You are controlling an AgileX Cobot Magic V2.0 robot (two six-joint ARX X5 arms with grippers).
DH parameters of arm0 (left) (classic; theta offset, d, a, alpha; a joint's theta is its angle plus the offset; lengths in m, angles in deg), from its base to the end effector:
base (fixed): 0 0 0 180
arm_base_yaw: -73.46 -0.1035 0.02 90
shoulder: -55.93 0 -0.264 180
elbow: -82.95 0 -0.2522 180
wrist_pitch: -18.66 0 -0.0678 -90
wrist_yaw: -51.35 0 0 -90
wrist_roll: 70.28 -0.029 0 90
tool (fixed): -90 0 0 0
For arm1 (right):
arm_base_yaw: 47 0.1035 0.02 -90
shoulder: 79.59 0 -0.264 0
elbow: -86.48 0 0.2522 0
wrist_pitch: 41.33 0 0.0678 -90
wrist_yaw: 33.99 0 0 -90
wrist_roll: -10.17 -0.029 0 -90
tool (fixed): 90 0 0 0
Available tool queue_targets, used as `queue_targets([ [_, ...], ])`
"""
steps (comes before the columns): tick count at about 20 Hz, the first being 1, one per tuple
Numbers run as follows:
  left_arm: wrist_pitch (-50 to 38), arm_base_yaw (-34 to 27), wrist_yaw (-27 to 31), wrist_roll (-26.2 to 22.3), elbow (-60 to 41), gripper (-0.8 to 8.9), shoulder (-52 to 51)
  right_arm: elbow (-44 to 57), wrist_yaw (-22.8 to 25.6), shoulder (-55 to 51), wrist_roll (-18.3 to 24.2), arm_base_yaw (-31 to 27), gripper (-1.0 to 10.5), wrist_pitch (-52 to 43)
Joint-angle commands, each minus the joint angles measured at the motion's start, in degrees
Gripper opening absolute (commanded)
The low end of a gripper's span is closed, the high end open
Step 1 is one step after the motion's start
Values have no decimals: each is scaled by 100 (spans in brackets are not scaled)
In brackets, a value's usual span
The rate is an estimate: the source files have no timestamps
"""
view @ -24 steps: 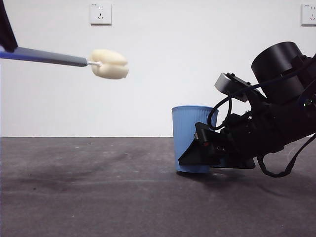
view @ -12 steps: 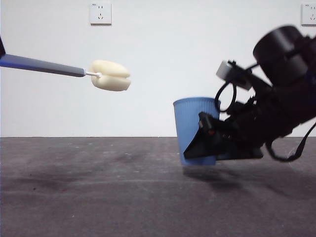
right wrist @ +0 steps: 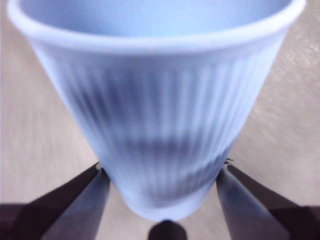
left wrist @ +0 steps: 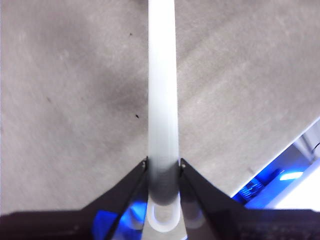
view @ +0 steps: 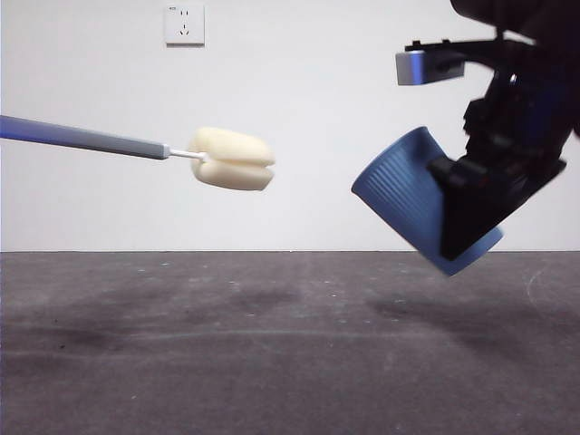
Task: Pick up the cup brush,pick up the cup,insert the brush into the cup,clean the cup,put the cup brush back,put the cup back to the fixed position on the table
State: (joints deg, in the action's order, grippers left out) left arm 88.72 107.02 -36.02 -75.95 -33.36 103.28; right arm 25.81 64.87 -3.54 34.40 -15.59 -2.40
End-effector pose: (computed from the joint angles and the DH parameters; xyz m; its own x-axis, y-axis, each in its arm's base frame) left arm 0.1177 -0.0765 0.2906 0.5179 -0.2885 -0.8053 0.5934 0.7993 0.0953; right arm 0.2206 0.1295 0.2145 0.5722 0.1690 -0.8025 -0.6841 0.6380 -0.3535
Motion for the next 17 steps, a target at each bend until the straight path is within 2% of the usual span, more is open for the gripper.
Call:
queue_targets([
  [1,-50,11,-9,-673,22,-9,85,-345,431,15,741,111,-12,673],
  [4,20,15,-162,-1381,22,-9,369,-581,1069,17,1456,264,-12,1388],
  [7,-13,87,-157,-1416,22,-9,704,-581,1589,46,1991,426,-12,1757],
  [11,-116,492,-164,-1561,22,-9,911,-581,2116,144,2643,649,-12,1746],
  [17,-83,813,-146,-1552,22,-9,953,-581,2439,608,2935,929,-12,1639],
])
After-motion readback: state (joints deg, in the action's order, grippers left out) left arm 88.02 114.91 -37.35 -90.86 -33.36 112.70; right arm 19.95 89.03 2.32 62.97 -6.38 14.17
